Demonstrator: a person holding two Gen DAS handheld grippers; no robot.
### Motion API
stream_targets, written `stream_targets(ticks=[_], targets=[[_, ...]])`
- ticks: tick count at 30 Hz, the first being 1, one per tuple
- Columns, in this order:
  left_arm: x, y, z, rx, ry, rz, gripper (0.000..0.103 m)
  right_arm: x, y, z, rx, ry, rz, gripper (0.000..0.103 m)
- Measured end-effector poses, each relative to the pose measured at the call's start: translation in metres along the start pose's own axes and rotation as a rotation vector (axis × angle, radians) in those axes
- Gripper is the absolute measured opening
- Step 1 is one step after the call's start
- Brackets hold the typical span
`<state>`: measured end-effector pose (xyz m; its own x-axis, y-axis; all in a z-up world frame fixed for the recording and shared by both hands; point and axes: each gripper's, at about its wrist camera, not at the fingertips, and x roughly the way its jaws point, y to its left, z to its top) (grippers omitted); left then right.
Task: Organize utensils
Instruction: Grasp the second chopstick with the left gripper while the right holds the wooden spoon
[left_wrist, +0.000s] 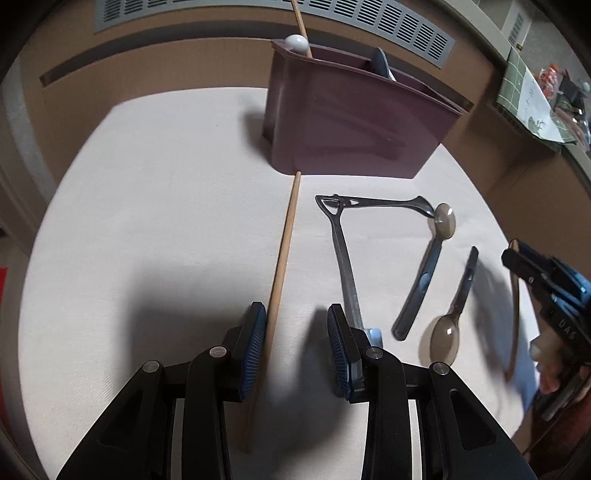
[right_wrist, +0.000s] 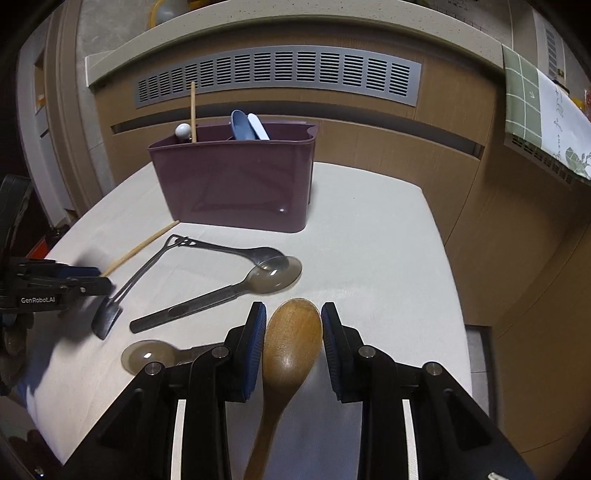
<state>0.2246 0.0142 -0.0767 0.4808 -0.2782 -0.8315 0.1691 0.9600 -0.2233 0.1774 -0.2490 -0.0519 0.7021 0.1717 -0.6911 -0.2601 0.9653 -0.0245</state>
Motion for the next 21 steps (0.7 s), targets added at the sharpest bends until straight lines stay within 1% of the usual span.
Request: stream_targets(ticks=[2, 4, 7, 9, 10, 12, 13, 14, 15, 16, 19, 20, 21], targets=[[0.002, 0.000, 0.004, 0.006, 0.000, 0.007, 0.028, 0.000, -0.002, -0.001, 0.010, 0.000, 0.010, 0.027], [0.007, 0.001, 0.012, 0.019, 0.000, 0.023, 0.024, -0.001, -0.003, -0.003, 0.018, -0.004, 0.014, 0.027], [0.017, -0.006, 0.027, 0.058, 0.020, 0.041, 0.024, -0.001, -0.001, -0.005, 0.019, -0.007, 0.016, 0.027], [0.026, -0.014, 0.040, 0.099, 0.036, 0.066, 0.024, 0.000, 0.000, -0.006, 0.024, -0.007, 0.026, 0.027], [0.030, -0.016, 0.045, 0.113, 0.038, 0.078, 0.022, 0.000, 0.000, -0.007, 0.027, -0.006, 0.030, 0.027], [0.038, -0.021, 0.056, 0.144, 0.037, 0.112, 0.016, 0.002, 0.002, -0.007, 0.027, -0.003, 0.034, 0.027], [0.040, -0.022, 0.059, 0.157, 0.037, 0.122, 0.010, 0.002, 0.003, -0.007, 0.025, -0.003, 0.034, 0.027], [0.041, -0.024, 0.062, 0.161, 0.038, 0.131, 0.006, 0.002, 0.003, -0.007, 0.022, -0.005, 0.035, 0.027], [0.039, -0.023, 0.063, 0.150, 0.042, 0.132, 0.005, 0.001, 0.003, -0.007, 0.023, -0.009, 0.035, 0.027], [0.031, -0.022, 0.061, 0.130, 0.027, 0.114, 0.005, -0.001, 0.003, -0.006, 0.026, -0.017, 0.038, 0.027], [-0.007, -0.020, 0.050, 0.055, -0.065, 0.027, 0.005, -0.011, -0.001, -0.005, 0.043, -0.063, 0.045, 0.027], [-0.023, -0.017, 0.045, 0.020, -0.105, -0.009, 0.005, -0.015, -0.002, -0.004, 0.047, -0.081, 0.043, 0.027], [-0.043, -0.014, 0.039, -0.024, -0.166, -0.050, 0.005, -0.018, -0.003, -0.003, 0.053, -0.093, 0.038, 0.027]])
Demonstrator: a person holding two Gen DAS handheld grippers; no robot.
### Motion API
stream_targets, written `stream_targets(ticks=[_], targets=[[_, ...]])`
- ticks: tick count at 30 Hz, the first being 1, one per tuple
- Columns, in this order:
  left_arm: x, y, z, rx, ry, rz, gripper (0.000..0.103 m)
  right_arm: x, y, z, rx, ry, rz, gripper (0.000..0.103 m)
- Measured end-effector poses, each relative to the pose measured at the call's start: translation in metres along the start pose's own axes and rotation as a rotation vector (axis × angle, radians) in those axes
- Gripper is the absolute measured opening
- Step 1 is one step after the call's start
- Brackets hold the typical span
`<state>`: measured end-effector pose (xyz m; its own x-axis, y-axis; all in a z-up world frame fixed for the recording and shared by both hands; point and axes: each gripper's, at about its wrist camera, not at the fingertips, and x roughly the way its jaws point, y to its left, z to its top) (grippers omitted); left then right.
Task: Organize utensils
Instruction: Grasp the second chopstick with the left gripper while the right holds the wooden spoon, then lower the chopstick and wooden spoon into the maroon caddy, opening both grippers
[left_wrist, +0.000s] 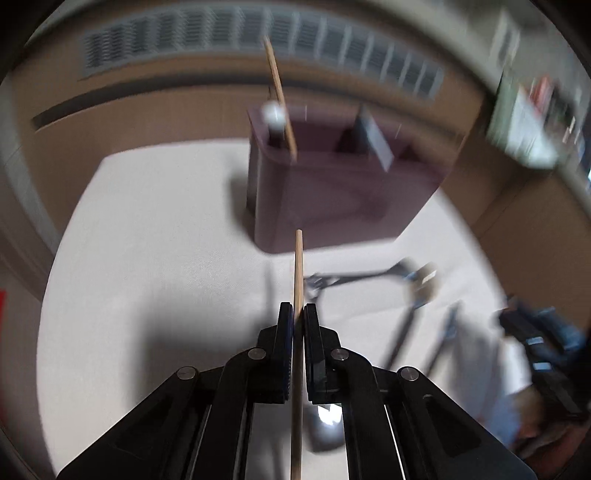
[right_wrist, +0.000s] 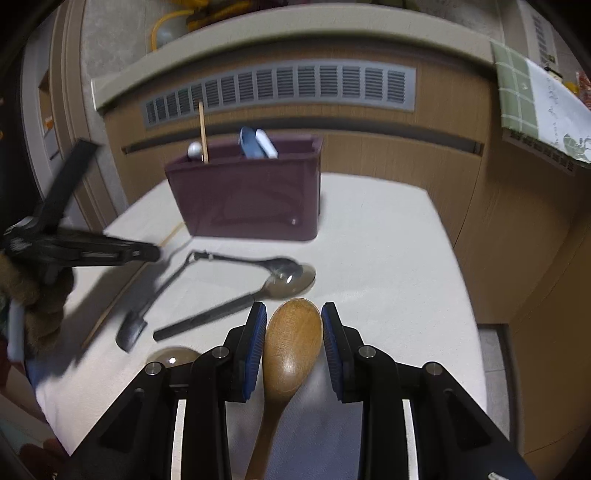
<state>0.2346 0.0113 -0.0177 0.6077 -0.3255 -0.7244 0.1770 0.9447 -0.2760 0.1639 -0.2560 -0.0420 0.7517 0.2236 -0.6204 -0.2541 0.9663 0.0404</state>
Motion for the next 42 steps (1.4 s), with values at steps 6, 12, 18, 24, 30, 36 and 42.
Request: stream_targets(ticks=[6, 12, 18, 24, 30, 36, 42], targets=[[-0.057, 0.002, -0.004, -0.092, -0.185, -0.055, 0.005, -0.011, 0.003, 0.010, 0.010, -0.050, 0.025, 0.027], [-0.078, 0.006, -0.007, -0.137, -0.268, -0.063, 0.005, -0.019, 0.011, 0.015, -0.012, -0.064, 0.026, 0.027], [-0.079, 0.003, -0.012, -0.142, -0.312, -0.074, 0.005, -0.020, 0.009, 0.019, 0.001, -0.064, 0.014, 0.027], [-0.139, -0.037, 0.055, -0.017, -0.651, -0.112, 0.006, -0.059, 0.003, 0.077, -0.006, -0.237, 0.001, 0.027], [-0.137, -0.057, 0.130, 0.011, -0.857, -0.084, 0.006, -0.104, 0.004, 0.183, -0.045, -0.511, -0.050, 0.027], [-0.069, -0.032, 0.146, -0.104, -0.841, -0.064, 0.006, -0.056, 0.004, 0.211, -0.049, -0.511, -0.011, 0.027], [-0.023, -0.024, 0.139, -0.132, -0.888, 0.016, 0.006, 0.003, 0.002, 0.206, -0.051, -0.412, -0.005, 0.027]])
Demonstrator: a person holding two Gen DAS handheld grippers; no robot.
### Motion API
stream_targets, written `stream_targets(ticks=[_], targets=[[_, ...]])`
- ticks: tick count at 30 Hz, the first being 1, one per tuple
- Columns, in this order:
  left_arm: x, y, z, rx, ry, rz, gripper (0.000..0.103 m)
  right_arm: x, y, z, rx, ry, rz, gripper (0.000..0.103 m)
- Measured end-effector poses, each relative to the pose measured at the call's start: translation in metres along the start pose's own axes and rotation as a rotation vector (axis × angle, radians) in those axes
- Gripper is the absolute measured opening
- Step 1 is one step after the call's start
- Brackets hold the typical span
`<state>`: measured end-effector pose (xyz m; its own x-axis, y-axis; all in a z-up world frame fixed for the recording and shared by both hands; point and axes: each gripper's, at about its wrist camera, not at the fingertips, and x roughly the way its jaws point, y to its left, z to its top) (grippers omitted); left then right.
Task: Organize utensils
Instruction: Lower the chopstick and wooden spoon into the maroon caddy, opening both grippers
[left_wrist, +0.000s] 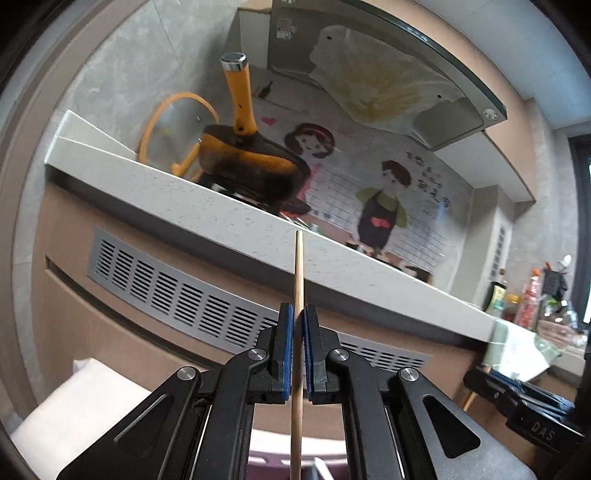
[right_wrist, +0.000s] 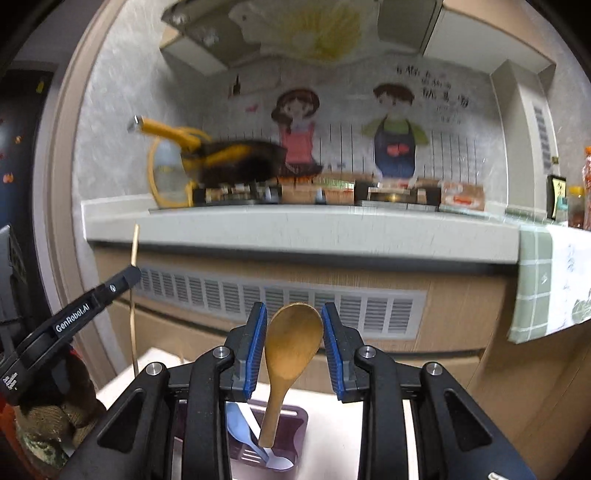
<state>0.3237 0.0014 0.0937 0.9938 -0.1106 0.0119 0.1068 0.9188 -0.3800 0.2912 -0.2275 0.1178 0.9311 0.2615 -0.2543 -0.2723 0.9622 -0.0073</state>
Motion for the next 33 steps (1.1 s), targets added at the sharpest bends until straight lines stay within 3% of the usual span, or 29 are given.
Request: stream_targets(ticks=[5, 10, 12, 13, 15, 17, 22, 28, 33], targets=[[0.011, 0.003, -0.010, 0.003, -0.003, -0.015, 0.006, 0.021, -0.003, -0.013, 0.006, 0.039, 0.009, 0.027], [0.024, 0.007, -0.030, -0.016, 0.051, -0.047, 0.008, 0.038, 0.003, -0.025, -0.020, 0.071, 0.005, 0.028], [0.030, 0.012, -0.040, -0.024, 0.115, -0.092, 0.020, 0.046, 0.007, -0.031, -0.035, 0.106, 0.021, 0.030], [0.030, 0.016, -0.042, -0.039, 0.154, -0.112, 0.031, 0.051, 0.009, -0.035, -0.047, 0.144, 0.025, 0.036], [0.023, 0.024, -0.042, -0.073, 0.184, -0.120, 0.035, 0.059, 0.009, -0.043, -0.046, 0.206, 0.096, 0.037], [0.009, 0.031, -0.037, -0.079, 0.192, -0.095, 0.035, 0.054, 0.007, -0.047, -0.026, 0.227, 0.112, 0.035], [-0.039, 0.056, -0.030, -0.090, 0.257, 0.022, 0.035, 0.013, 0.005, -0.047, -0.033, 0.171, 0.003, 0.036], [-0.101, 0.089, -0.052, -0.151, 0.374, 0.102, 0.035, -0.021, 0.012, -0.072, -0.060, 0.237, -0.067, 0.036], [-0.134, 0.090, -0.073, -0.050, 0.524, 0.173, 0.035, -0.044, 0.029, -0.104, -0.089, 0.324, -0.036, 0.036]])
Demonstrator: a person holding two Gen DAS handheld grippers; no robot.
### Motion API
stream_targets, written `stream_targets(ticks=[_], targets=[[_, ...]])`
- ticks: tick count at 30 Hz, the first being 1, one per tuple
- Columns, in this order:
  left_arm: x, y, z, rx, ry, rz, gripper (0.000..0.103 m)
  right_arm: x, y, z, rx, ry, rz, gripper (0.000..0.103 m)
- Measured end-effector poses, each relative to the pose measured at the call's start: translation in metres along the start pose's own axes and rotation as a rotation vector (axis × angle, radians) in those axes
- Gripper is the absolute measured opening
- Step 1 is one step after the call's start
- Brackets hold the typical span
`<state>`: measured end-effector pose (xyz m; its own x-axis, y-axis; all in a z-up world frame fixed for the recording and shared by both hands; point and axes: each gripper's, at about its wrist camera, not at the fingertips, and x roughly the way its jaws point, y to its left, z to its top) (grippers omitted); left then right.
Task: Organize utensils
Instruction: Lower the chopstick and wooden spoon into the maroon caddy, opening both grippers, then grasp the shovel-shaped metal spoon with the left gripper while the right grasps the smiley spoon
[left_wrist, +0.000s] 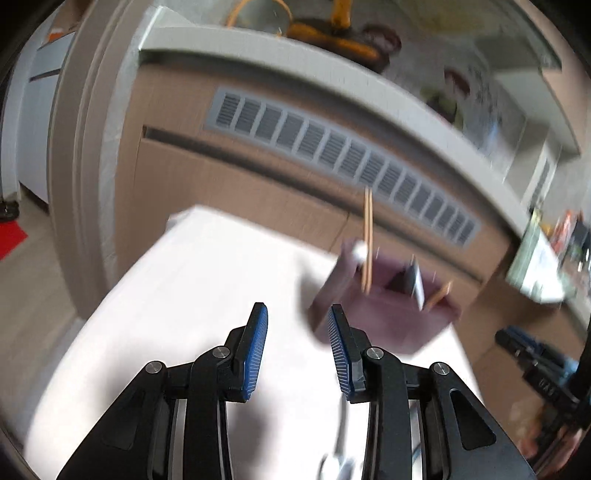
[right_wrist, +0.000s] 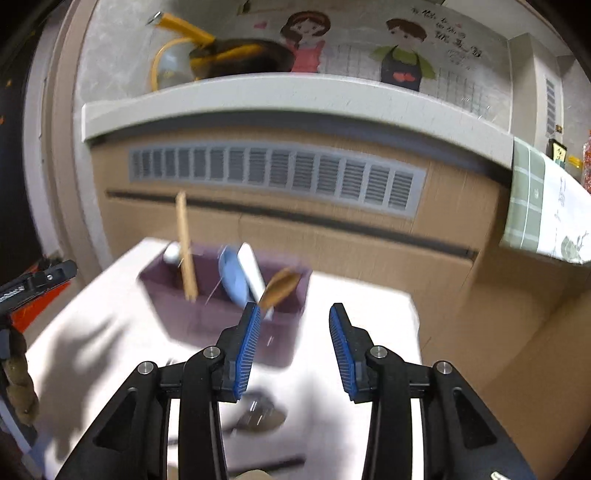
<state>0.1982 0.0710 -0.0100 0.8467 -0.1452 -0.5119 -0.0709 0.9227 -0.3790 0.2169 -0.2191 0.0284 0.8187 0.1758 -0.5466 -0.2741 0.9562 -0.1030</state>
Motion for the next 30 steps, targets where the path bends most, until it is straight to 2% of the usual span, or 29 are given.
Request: stream_targets(ticks=[5, 10, 12, 14, 15, 19, 20, 26, 30], targets=[[-0.007, -0.001, -0.026, 0.075, 0.114, -0.006, 0.035, -0.005, 0.015, -0.032, -0.067, 0.075, 0.001, 0.036], [-0.005, -0.009, -0.040, 0.130, 0.151, -0.016, 0.035, 0.001, 0.012, -0.064, -0.047, 0.217, -0.063, 0.037], [-0.001, -0.012, -0.044, 0.138, 0.172, -0.022, 0.035, 0.004, 0.010, -0.080, 0.004, 0.292, 0.041, 0.037], [0.003, -0.015, -0.044, 0.146, 0.183, -0.015, 0.035, 0.006, 0.011, -0.090, 0.042, 0.350, 0.160, 0.029], [0.006, -0.016, -0.045, 0.151, 0.190, -0.004, 0.035, 0.007, 0.012, -0.091, 0.048, 0.351, 0.185, 0.028], [0.009, -0.016, -0.047, 0.148, 0.208, -0.009, 0.035, 0.018, 0.017, -0.077, -0.013, 0.278, 0.152, 0.029], [0.009, -0.016, -0.047, 0.147, 0.211, -0.011, 0.035, 0.029, 0.019, -0.070, -0.047, 0.268, 0.168, 0.029], [0.012, -0.014, -0.050, 0.149, 0.239, -0.031, 0.035, 0.089, 0.029, -0.033, -0.127, 0.319, 0.301, 0.029], [0.018, -0.015, -0.053, 0.153, 0.270, -0.049, 0.035, 0.122, 0.024, -0.021, -0.093, 0.352, 0.336, 0.029]])
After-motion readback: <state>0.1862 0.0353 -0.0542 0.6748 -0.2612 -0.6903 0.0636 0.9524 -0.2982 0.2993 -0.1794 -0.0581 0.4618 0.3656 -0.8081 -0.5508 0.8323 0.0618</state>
